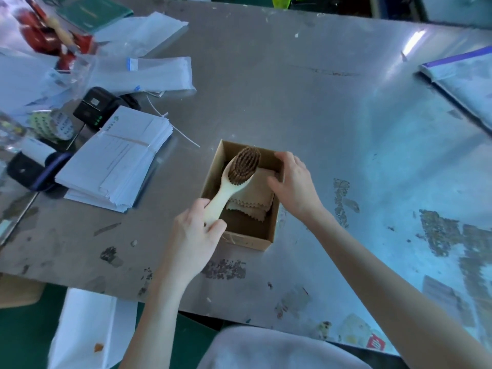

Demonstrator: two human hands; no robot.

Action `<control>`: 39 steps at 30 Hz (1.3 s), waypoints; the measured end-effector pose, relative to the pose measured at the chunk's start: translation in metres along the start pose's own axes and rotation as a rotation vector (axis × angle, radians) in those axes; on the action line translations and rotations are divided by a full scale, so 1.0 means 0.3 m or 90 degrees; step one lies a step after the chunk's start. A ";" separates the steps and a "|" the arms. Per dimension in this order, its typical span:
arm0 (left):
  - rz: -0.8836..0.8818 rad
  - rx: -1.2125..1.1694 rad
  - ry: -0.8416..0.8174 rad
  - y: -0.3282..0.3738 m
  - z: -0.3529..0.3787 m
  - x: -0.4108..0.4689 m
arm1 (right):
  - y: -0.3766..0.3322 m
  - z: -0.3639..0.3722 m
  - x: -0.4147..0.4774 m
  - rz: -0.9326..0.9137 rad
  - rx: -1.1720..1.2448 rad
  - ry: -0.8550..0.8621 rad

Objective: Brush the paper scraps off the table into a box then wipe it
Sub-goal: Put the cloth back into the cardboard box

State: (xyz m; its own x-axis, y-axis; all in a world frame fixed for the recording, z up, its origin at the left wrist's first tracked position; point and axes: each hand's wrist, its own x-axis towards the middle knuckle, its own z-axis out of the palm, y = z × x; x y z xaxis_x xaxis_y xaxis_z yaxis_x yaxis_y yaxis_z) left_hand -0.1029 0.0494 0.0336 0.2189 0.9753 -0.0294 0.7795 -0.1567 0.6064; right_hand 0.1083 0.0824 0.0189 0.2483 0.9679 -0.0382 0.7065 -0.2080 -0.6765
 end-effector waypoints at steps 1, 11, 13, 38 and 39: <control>0.004 0.016 0.005 0.010 0.008 0.014 | 0.013 0.007 -0.009 0.005 0.003 -0.008; -0.045 0.148 0.064 0.003 0.103 0.063 | 0.058 0.097 -0.086 -0.005 0.029 -0.057; -0.055 0.086 0.077 0.030 0.111 0.062 | 0.058 0.113 -0.095 -0.015 0.034 -0.051; -0.018 0.150 0.312 -0.048 0.235 -0.006 | 0.083 0.158 -0.124 -0.005 0.094 0.019; -0.043 0.174 0.313 -0.042 0.236 -0.007 | 0.083 0.160 -0.124 -0.005 0.107 0.025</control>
State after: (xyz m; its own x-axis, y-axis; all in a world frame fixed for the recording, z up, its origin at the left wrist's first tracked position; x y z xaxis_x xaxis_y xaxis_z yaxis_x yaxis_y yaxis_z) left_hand -0.0717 0.0382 -0.0304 -0.0846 0.9320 0.3525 0.9203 -0.0625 0.3862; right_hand 0.0849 0.0479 -0.0319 0.2708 0.9626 -0.0062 0.5891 -0.1708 -0.7898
